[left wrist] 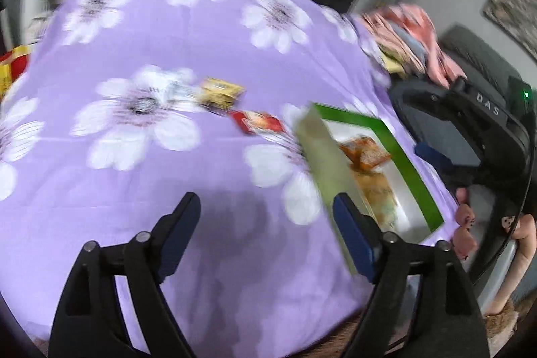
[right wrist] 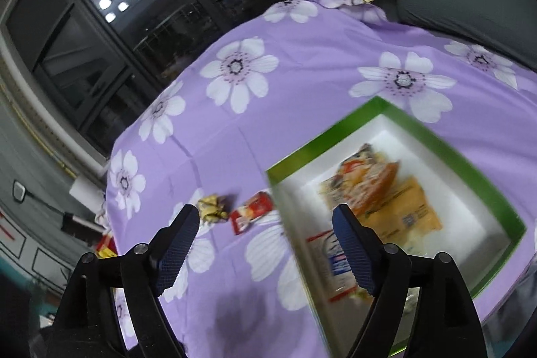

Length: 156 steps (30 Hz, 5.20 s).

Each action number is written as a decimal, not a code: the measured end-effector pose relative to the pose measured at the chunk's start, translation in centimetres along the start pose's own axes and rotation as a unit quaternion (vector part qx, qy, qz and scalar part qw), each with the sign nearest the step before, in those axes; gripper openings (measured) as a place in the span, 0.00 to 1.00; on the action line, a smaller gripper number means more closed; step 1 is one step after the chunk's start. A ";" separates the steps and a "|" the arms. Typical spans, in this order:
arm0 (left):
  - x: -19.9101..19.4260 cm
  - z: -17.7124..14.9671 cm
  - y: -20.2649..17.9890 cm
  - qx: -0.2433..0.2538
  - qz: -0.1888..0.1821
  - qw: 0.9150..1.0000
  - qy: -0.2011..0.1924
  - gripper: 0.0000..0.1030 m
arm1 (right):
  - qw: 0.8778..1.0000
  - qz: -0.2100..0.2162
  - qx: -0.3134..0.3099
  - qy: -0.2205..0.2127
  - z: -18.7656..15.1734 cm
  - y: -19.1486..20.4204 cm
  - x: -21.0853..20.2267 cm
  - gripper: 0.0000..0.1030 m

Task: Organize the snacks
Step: 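Move the right gripper back to the red snack pack on the bedspread, then grasp the red snack pack with the right gripper and lift, then carry the red pack into the white box and open the right gripper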

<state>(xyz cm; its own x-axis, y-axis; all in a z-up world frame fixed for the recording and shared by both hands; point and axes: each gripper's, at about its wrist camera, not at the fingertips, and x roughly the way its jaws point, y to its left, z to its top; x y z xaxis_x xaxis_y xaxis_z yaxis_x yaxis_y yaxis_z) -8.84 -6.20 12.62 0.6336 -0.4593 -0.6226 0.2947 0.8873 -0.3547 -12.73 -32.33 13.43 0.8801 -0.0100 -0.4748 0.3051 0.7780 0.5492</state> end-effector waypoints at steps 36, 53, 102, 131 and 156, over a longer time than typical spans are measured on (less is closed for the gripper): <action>3.7 5.8 16.3 -0.147 0.156 0.977 -0.008 0.90 | 0.940 -0.089 -0.222 0.243 -1.5 10.5 23.1 0.80; 5.5 5.3 15.2 -0.135 0.126 0.982 0.041 0.91 | 0.912 -0.107 -0.260 0.300 -4.2 9.1 25.1 0.54; 11.7 1.9 5.7 -0.017 0.019 0.996 0.084 0.39 | 0.957 0.050 -0.138 0.251 -9.0 7.5 15.6 0.41; 14.4 5.1 -14.2 0.179 -0.106 0.976 0.066 0.39 | 0.998 -0.016 -0.005 0.055 3.0 -5.0 3.3 0.41; 15.8 3.9 -14.4 0.127 -0.122 0.975 0.134 0.51 | 0.988 -0.101 0.096 0.071 3.3 -11.5 3.9 0.48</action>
<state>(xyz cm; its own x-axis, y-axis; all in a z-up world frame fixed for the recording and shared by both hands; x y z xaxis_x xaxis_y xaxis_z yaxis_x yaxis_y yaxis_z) -0.24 -26.07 10.61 0.3223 -0.6226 -0.7131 0.6031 0.7157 -0.3522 -11.58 -43.44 7.51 0.7380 -0.0538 -0.6726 0.5447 0.6359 0.5467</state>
